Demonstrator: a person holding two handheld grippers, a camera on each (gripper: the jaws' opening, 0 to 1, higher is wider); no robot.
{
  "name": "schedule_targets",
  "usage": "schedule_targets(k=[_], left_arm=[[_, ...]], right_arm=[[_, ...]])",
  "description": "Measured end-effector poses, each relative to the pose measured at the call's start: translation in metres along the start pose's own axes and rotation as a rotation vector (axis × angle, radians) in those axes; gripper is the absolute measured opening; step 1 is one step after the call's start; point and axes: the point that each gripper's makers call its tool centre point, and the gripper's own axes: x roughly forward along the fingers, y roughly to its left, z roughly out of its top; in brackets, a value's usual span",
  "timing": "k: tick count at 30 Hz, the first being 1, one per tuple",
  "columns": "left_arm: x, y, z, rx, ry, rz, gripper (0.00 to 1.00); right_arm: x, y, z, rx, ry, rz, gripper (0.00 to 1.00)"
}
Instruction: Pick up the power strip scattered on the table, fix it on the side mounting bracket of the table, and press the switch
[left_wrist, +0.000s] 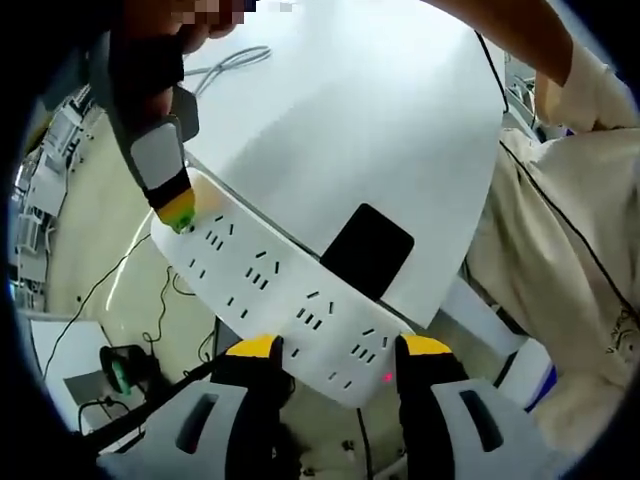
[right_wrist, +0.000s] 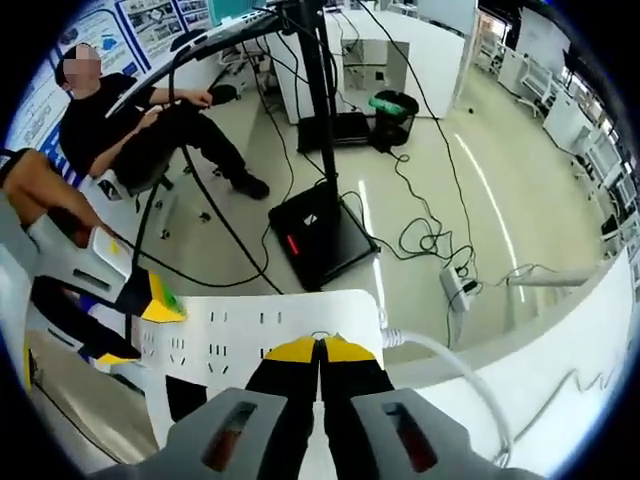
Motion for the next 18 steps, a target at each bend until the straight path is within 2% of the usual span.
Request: schedule_targets(k=[5,11,14,18], left_arm=[[-0.001,0.0,0.0,-0.004,-0.015,0.002,0.5],[-0.001,0.003,0.002,-0.006,-0.037,0.001,0.5],[-0.001,0.004,0.002,-0.007,-0.041,0.003,0.5],[-0.001,0.005,0.003,-0.007,-0.048,0.002,0.5]], right_arm=[[-0.001,0.001,0.001,-0.022,-0.01,-0.005,0.0],[-0.014,0.009,0.012,-0.048,-0.121,0.001,0.0],[-0.024,0.01,0.011,-0.072,-0.165,-0.026,0.0],[-0.038,0.016,0.007,-0.077,-0.214,-0.021,0.01]])
